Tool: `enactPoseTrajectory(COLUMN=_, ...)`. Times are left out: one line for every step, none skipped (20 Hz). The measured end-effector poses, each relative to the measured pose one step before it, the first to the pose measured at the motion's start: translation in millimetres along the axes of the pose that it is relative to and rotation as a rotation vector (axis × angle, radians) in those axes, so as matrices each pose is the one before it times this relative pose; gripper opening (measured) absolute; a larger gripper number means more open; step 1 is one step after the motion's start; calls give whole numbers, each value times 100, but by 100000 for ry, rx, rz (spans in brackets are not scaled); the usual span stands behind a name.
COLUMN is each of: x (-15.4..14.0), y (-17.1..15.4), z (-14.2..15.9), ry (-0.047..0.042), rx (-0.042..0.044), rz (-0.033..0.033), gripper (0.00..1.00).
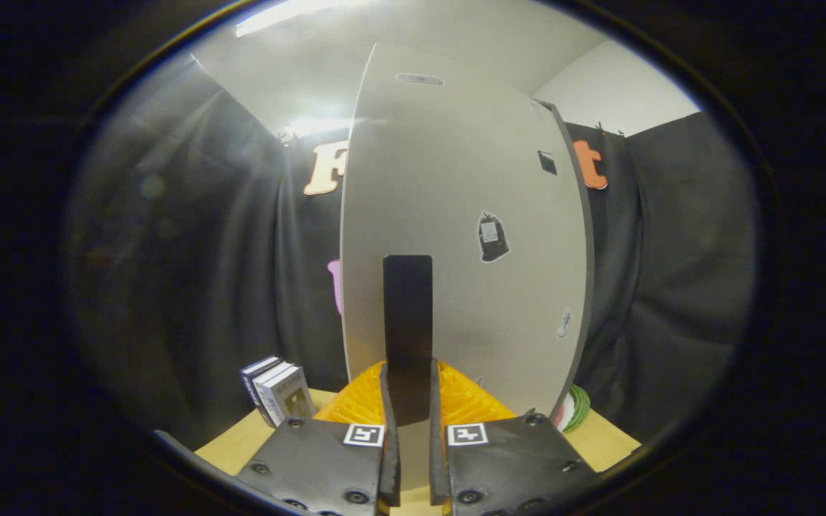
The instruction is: Open the shoe cabinet door, grab the shoes and put them into the shoe cabinet, then close the shoe cabinet door.
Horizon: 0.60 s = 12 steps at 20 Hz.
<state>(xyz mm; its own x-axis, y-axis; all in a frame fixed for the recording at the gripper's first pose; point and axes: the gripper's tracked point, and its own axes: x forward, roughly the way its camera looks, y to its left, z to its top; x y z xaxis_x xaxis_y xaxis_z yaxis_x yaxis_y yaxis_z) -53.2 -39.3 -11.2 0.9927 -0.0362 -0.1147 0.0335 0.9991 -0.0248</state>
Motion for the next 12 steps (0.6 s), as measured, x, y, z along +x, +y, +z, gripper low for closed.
enactPoseTrajectory(x=-659, y=-406, z=84, ry=191, rx=-231, rz=400, gripper=18)
enactPoseTrajectory(x=-622, y=-408, z=-66, ry=184, rx=-489, rz=129, gripper=17)
enactPoseTrajectory(x=-670, y=-413, z=21, ry=135, rx=-16, rz=140, gripper=17)
enactPoseTrajectory(x=-600, y=-412, z=-8, ry=6, rx=329, rz=230, gripper=17)
enactPoseTrajectory(x=-567, y=-405, z=39, ry=215, rx=264, rz=31, gripper=16)
enactPoseTrajectory(x=-480, y=-464, z=4, ry=98, rx=218, rz=-226, gripper=16)
enactPoseTrajectory(x=-592, y=-486, z=31, ry=99, rx=44, rz=-443, gripper=16)
enactPoseTrajectory(x=-577, y=-581, z=34, ry=-218, rx=144, rz=-521, gripper=16)
enactPoseTrajectory(x=-577, y=-532, z=28, ry=-84, rx=184, rz=-508, gripper=16)
enactPoseTrajectory(x=-571, y=-631, z=46, ry=-98, rx=143, rz=-635, gripper=16)
enactPoseTrajectory(x=-447, y=-620, z=88, ry=-326, rx=34, rz=-1023, gripper=16)
enactPoseTrajectory(x=-401, y=-576, z=-16, ry=-291, rx=15, rz=-1002, gripper=15)
